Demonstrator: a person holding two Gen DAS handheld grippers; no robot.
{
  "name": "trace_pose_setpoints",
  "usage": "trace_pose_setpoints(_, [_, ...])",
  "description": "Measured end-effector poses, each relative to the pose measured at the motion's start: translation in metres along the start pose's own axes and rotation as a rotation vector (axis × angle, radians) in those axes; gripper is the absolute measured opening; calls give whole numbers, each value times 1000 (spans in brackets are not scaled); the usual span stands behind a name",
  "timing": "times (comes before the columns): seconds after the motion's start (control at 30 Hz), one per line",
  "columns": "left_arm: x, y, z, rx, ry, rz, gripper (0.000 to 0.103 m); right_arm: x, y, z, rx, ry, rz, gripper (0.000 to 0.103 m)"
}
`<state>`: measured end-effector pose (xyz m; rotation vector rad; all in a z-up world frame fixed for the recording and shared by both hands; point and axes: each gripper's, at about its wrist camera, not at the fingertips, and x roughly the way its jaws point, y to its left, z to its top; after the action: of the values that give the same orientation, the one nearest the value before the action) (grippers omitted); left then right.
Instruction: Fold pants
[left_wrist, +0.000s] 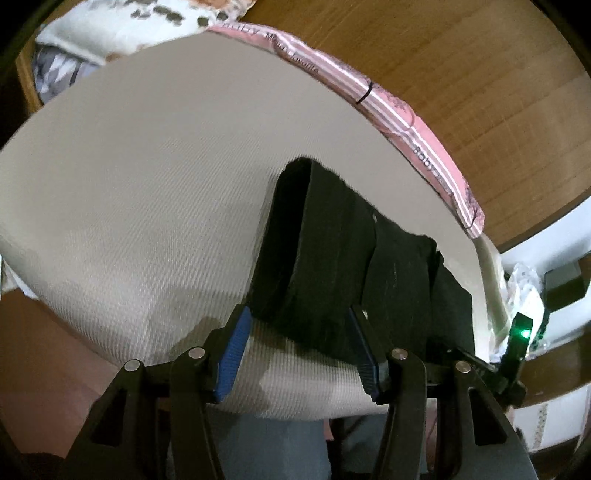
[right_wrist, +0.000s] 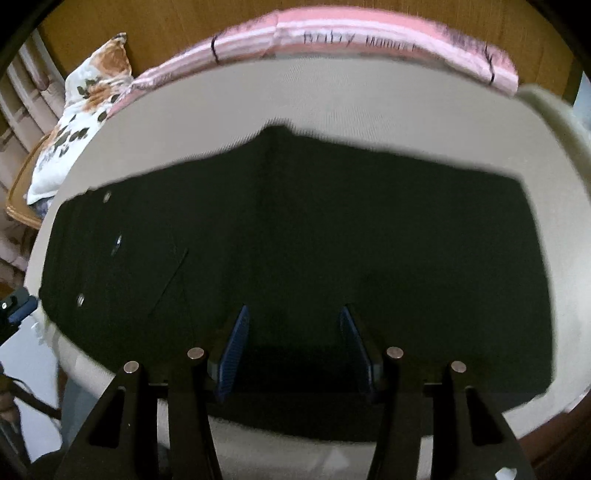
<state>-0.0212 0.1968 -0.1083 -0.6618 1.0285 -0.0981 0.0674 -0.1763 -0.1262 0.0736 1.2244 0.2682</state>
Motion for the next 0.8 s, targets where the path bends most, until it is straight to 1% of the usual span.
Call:
trace_pose_setpoints(0.07, [7, 5, -3, -27, 32, -11, 54, -1, 14, -6, -37, -14, 2, 51])
trace_pose_setpoints(0.1, [11, 7, -5, -43, 44, -23, 54, -1, 19, -7, -42, -9, 34, 51])
trace_pose_setpoints(0.13, [14, 8, -7, -59, 59, -42, 54, -1, 25, -8, -29, -4, 85, 51])
trace_pose_setpoints(0.17, [17, 9, -9, -68, 70, -64, 54, -2, 29, -8, -24, -6, 100, 51])
trace_pose_setpoints(0.2, [22, 12, -11, -87, 88, -105, 54, -3, 33, -8, -28, -12, 106, 51])
trace_pose_setpoints(0.27, [28, 17, -13, -131, 101, -133, 54, -6, 41, -8, -39, -25, 124, 51])
trace_pose_setpoints(0.33, [33, 24, -14, -173, 99, -166, 54, -7, 46, -9, -44, -27, 135, 51])
trace_pose_setpoints(0.47, [40, 37, -11, -247, 77, -243, 55, -10, 50, -10, -46, -34, 131, 51])
trace_pose_setpoints(0.63, [49, 46, -5, -270, 31, -326, 56, -11, 49, -7, -27, -35, 135, 51])
trace_pose_setpoints(0.67, [49, 46, -4, -270, 25, -331, 56, -10, 51, -5, -26, -33, 137, 51])
trace_pose_setpoints(0.8, [53, 36, 2, -220, -12, -301, 56, -7, 55, -1, -24, -33, 146, 51])
